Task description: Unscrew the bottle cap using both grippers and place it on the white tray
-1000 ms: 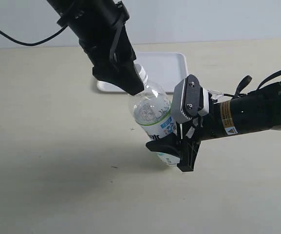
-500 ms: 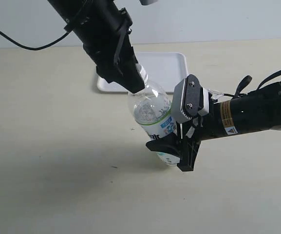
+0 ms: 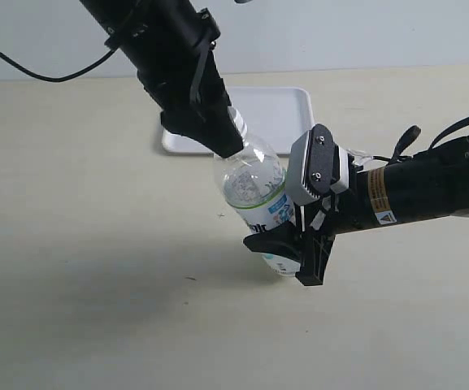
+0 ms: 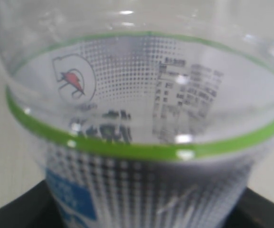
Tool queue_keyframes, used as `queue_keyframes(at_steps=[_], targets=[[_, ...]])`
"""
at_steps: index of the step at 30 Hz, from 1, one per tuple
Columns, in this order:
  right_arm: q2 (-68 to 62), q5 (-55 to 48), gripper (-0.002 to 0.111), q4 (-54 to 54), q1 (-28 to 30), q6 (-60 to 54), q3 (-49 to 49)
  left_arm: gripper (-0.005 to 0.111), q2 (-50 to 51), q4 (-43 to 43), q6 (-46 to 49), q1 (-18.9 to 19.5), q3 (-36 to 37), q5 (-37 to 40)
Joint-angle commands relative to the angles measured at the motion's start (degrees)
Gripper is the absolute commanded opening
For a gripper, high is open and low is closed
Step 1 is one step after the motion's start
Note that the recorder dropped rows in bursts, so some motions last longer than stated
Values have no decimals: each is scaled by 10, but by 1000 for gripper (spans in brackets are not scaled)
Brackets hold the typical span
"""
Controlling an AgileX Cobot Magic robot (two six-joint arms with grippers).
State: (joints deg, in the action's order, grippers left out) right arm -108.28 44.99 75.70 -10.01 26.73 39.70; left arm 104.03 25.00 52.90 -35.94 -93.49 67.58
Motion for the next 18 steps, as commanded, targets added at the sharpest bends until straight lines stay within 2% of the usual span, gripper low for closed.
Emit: queue_keyframes(at_steps=[1, 5, 11, 12, 16, 18], targets=[[3, 5, 0, -4, 0, 0, 0, 66, -8, -5, -10, 0, 0, 3], [3, 6, 0, -4, 0, 0, 0, 50, -10, -21, -24, 0, 0, 6], [3, 8, 0, -4, 0, 0, 0, 3, -10, -14, -28, 0, 0, 9], [3, 8, 0, -4, 0, 0, 0, 0, -10, -12, -29, 0, 0, 9], [3, 8, 0, -4, 0, 0, 0, 0, -10, 0, -51, 0, 0, 7], [3, 9, 0, -4, 0, 0, 0, 0, -10, 0, -92, 0, 0, 6]])
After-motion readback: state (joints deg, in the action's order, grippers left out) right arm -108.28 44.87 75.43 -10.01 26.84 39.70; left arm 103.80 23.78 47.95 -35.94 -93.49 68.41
